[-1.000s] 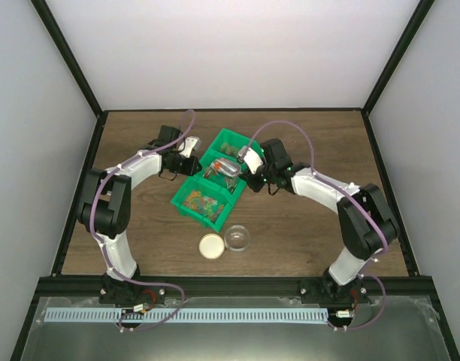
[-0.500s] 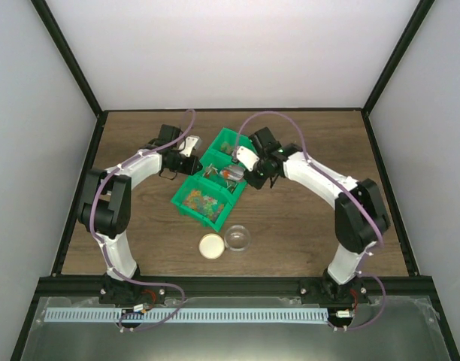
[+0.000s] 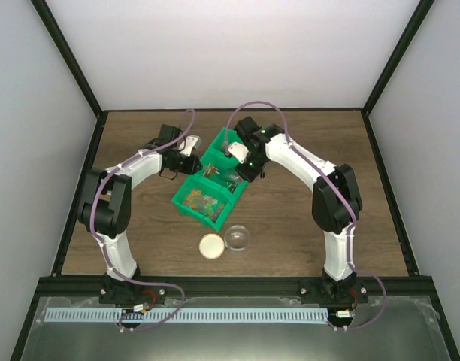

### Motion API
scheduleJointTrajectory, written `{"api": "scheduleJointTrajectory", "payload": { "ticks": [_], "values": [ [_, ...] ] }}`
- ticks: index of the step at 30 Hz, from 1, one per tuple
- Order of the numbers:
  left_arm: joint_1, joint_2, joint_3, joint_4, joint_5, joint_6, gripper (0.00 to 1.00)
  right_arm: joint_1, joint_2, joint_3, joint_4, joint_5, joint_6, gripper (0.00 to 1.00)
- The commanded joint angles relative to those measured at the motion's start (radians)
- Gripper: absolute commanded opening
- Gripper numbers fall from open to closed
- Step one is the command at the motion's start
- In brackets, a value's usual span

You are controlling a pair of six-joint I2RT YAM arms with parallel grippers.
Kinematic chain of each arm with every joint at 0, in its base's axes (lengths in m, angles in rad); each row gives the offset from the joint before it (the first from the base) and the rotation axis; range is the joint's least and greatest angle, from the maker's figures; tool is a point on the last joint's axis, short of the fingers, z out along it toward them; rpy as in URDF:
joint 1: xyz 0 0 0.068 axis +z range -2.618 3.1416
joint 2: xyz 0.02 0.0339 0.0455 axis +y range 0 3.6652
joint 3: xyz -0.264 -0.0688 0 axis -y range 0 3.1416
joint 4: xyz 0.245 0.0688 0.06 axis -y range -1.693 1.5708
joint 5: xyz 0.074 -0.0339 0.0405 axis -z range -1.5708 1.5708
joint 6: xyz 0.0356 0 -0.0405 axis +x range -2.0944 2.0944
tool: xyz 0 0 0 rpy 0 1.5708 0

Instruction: Pack the candies

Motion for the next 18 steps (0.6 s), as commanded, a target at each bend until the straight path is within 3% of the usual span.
{"api": "scheduleJointTrajectory", "payload": {
  "ticks": [1, 18],
  "values": [
    [0.003, 0.006, 0.015, 0.045, 0.022, -0.014, 0.04, 0.012, -0.041, 0.037, -0.118, 0.035, 0.013, 0.01],
    [-0.016, -0.005, -0.010, 0.078, 0.019, -0.032, 0.04, 0.070, 0.099, 0.248, -0.268, 0.169, -0.049, 0.01]
  ]
}}
